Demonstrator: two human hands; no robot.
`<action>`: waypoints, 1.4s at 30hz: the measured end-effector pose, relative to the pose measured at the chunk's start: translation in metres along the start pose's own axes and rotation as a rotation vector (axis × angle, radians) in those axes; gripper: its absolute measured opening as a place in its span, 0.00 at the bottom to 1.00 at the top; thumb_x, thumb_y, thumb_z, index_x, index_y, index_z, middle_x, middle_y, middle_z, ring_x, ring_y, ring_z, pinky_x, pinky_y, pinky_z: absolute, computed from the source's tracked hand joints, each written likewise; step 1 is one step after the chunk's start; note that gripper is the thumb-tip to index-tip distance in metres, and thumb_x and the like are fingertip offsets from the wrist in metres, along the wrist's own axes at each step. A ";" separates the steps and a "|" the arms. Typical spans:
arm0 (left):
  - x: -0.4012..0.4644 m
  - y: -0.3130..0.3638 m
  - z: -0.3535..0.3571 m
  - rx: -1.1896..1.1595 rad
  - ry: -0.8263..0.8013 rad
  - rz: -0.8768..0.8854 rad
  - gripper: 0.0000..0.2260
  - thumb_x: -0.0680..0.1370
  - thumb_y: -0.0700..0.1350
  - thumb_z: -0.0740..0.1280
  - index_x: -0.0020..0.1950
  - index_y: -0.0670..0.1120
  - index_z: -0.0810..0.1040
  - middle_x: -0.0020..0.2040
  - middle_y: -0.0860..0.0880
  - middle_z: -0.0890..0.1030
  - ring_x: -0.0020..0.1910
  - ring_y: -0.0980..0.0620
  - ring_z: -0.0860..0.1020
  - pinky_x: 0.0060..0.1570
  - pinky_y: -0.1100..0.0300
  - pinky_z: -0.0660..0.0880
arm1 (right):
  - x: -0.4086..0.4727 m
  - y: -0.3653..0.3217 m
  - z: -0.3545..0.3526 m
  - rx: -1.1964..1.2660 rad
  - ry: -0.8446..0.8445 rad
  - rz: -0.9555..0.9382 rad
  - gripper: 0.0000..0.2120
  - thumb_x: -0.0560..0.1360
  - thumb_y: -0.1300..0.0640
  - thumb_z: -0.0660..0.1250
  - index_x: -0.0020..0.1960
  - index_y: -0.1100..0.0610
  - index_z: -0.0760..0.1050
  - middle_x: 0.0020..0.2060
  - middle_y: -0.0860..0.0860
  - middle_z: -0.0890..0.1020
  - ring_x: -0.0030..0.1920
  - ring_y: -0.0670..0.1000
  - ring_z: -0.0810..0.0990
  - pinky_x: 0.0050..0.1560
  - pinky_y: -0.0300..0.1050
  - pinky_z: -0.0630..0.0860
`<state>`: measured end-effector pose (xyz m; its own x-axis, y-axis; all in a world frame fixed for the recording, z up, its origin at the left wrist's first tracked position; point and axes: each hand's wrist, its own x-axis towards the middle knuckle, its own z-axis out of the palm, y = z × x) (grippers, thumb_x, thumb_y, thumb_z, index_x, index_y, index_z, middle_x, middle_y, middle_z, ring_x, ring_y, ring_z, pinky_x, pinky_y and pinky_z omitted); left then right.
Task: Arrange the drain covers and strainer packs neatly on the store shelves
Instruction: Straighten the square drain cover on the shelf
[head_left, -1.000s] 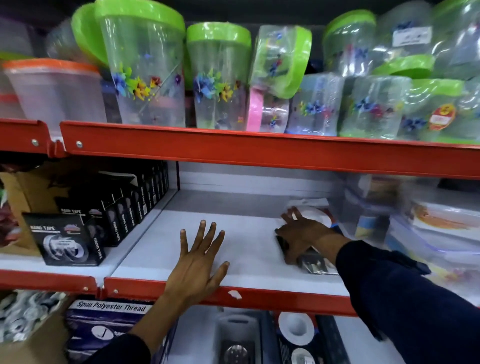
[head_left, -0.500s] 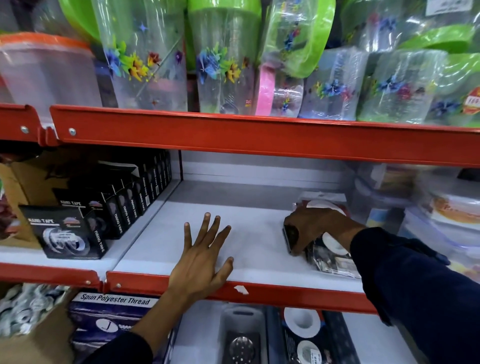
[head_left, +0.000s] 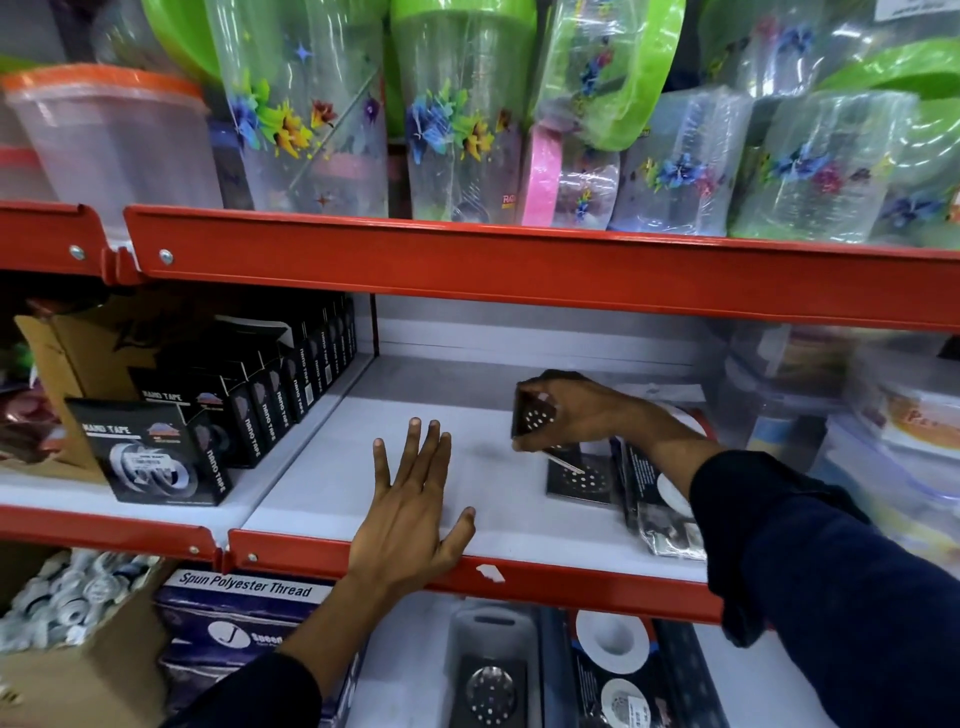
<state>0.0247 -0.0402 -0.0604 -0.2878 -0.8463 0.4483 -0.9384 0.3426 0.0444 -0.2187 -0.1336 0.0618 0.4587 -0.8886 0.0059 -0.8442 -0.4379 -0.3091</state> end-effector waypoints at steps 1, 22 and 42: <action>0.000 0.000 -0.001 0.002 0.004 -0.014 0.38 0.78 0.63 0.49 0.80 0.42 0.43 0.82 0.43 0.42 0.80 0.46 0.37 0.77 0.34 0.42 | 0.007 -0.008 0.005 0.002 -0.002 -0.008 0.33 0.61 0.30 0.74 0.58 0.48 0.76 0.53 0.46 0.79 0.53 0.49 0.78 0.53 0.48 0.78; -0.007 -0.019 -0.004 -0.047 0.038 -0.039 0.39 0.73 0.54 0.52 0.80 0.41 0.43 0.82 0.42 0.44 0.81 0.46 0.37 0.77 0.35 0.42 | 0.057 -0.061 0.098 -0.121 -0.159 -0.021 0.31 0.62 0.25 0.67 0.55 0.44 0.78 0.53 0.47 0.83 0.54 0.52 0.80 0.55 0.53 0.78; -0.009 -0.017 -0.002 -0.035 0.006 -0.037 0.37 0.75 0.56 0.48 0.80 0.41 0.44 0.82 0.42 0.46 0.81 0.45 0.38 0.77 0.35 0.43 | -0.005 0.022 0.023 -0.402 -0.311 0.239 0.33 0.61 0.33 0.74 0.54 0.57 0.77 0.48 0.51 0.80 0.47 0.51 0.80 0.49 0.48 0.81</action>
<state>0.0439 -0.0373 -0.0636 -0.2518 -0.8563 0.4509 -0.9411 0.3253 0.0923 -0.2328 -0.1355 0.0335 0.2500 -0.9139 -0.3197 -0.9462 -0.3007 0.1196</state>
